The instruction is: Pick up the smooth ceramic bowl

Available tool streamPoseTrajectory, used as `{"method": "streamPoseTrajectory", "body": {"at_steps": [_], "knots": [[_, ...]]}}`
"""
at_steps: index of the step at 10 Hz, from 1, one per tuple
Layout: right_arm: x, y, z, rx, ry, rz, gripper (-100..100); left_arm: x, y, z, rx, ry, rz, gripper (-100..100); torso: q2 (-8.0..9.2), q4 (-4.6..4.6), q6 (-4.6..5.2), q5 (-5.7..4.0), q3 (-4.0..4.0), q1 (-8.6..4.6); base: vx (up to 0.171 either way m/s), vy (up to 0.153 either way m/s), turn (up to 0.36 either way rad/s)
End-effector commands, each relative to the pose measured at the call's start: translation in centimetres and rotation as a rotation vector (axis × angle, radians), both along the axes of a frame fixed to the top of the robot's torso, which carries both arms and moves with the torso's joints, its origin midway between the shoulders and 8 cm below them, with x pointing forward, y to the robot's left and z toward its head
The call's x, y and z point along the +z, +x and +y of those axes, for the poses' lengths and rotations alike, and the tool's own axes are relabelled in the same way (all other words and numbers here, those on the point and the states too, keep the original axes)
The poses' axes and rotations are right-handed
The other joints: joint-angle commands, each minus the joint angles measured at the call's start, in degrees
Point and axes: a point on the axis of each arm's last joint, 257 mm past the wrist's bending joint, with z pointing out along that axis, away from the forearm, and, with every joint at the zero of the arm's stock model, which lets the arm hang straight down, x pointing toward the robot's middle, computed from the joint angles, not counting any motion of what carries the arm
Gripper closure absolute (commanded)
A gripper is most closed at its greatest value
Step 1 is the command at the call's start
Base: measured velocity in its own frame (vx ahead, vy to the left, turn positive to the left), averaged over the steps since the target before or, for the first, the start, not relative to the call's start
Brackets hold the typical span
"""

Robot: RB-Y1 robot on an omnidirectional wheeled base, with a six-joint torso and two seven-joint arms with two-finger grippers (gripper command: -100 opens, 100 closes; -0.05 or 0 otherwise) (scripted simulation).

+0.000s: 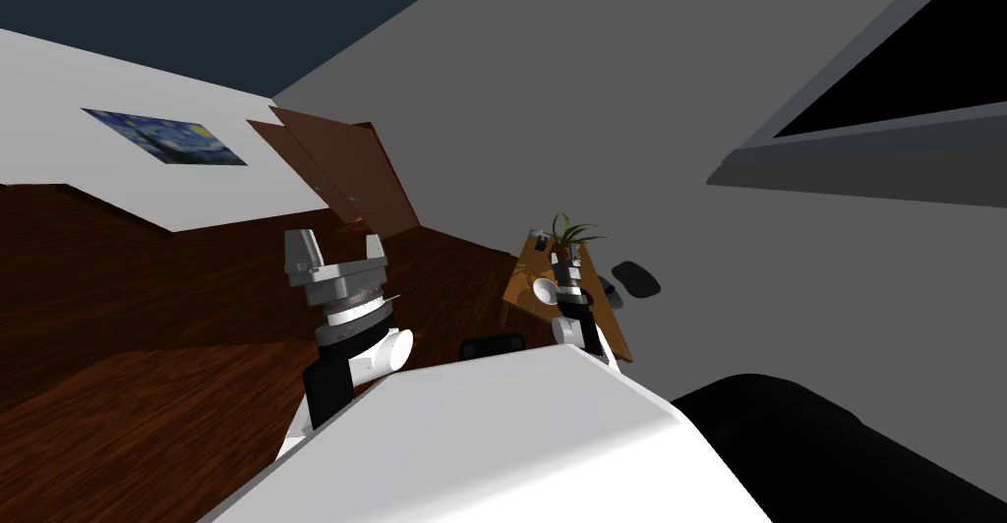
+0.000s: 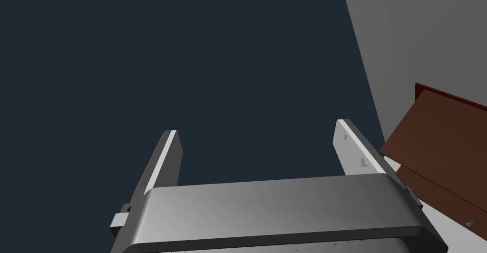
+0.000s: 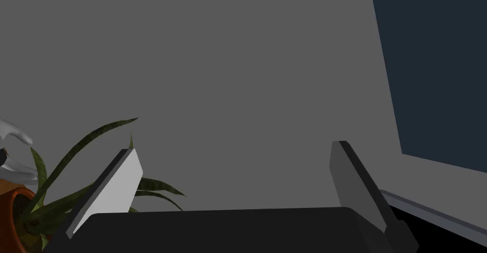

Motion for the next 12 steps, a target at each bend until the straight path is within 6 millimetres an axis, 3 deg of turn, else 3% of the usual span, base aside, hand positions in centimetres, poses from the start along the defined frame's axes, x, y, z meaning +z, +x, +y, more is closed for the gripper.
{"method": "streamPoseTrajectory", "body": {"at_steps": [1, 6, 12], "knots": [[-0.1, 0.3, 0.4, 0.014, -0.035, 0.009, -100, 0.0, 0.0, 0.0, 0.000, 0.000, 0.000, 0, 0.00, 0.00, 0.00, 0.00, 0.00, 0.00, -0.018, 0.016, 0.017], [-0.7, 2.6, 2.6, 0.058, -0.225, 0.049, -100, 0.0, 0.0, 0.0, 0.000, 0.000, 0.000, 0, 0.15, 0.03, -0.01, 0.05, 0.09, 0.23, -0.041, 0.054, 0.035], [-2.5, 6.3, 6.0, 0.094, -0.569, 0.099, -100, 0.0, 0.0, 0.0, 0.000, 0.000, 0.000, 0, 0.20, 0.05, -0.01, 0.07, 0.12, 0.32, -0.060, 0.081, 0.057]]}}
